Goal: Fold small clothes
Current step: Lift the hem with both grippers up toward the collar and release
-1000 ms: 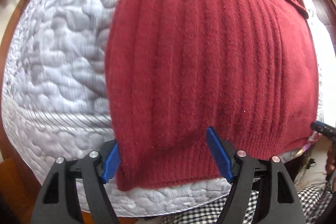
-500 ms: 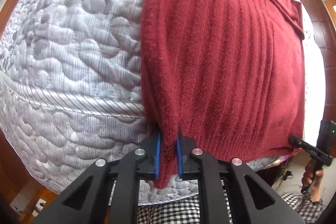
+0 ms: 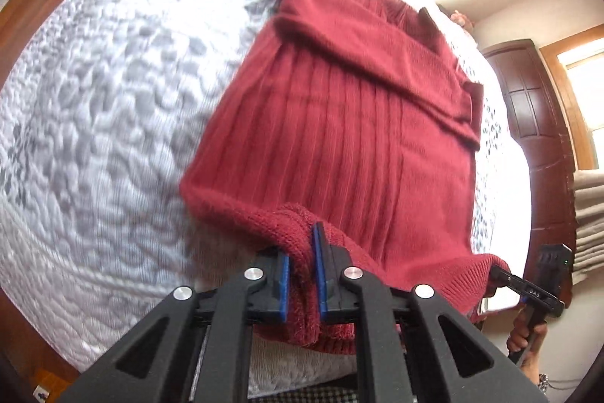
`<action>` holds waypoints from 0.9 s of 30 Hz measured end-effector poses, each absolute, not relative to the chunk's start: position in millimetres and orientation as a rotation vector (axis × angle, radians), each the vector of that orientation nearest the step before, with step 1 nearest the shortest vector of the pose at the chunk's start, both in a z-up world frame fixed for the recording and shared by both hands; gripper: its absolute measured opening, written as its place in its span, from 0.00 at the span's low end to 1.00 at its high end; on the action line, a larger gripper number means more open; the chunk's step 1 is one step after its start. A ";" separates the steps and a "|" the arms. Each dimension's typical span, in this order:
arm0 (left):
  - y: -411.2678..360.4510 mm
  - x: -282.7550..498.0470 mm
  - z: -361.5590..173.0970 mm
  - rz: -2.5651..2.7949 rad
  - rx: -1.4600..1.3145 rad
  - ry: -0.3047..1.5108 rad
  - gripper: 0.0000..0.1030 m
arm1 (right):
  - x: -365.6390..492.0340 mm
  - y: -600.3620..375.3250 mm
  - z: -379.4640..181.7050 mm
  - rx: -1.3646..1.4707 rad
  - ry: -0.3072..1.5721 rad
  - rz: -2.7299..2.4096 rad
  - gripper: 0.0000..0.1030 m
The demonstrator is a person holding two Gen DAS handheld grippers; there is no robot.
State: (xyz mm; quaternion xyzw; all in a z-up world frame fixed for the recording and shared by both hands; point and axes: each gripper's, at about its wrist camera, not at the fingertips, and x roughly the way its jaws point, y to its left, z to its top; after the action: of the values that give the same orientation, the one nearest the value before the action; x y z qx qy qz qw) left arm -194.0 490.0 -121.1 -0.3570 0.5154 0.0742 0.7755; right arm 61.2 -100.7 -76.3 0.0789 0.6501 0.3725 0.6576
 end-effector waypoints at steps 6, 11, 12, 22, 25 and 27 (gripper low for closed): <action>510.8 -161.1 -125.1 0.191 -0.744 1.093 0.10 | 113.8 -93.5 -86.3 0.199 1.489 0.823 0.05; 516.0 -103.0 -146.0 0.221 -0.751 1.094 0.10 | 153.9 -83.0 -107.2 0.249 1.526 0.805 0.05; 520.8 -99.0 -150.1 0.225 -0.764 1.096 0.10 | 161.1 -82.6 -111.3 0.267 1.535 0.797 0.05; 549.3 -79.9 -186.8 0.262 -0.950 1.123 0.16 | 203.3 -80.8 -148.1 0.324 1.632 0.725 0.15; 551.4 -83.4 -175.6 0.235 -0.959 1.116 0.24 | 203.7 -84.5 -133.0 0.266 1.589 0.740 0.25; 552.7 -90.1 -160.1 0.263 -0.898 1.099 0.42 | 204.9 -90.1 -121.0 0.220 1.551 0.729 0.48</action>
State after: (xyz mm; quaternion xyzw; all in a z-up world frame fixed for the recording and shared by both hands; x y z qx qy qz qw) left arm -90.1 552.7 -160.1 -0.4110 0.5029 0.1204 0.7508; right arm 204.9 -90.1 -121.0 0.0967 0.6824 0.3209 0.6495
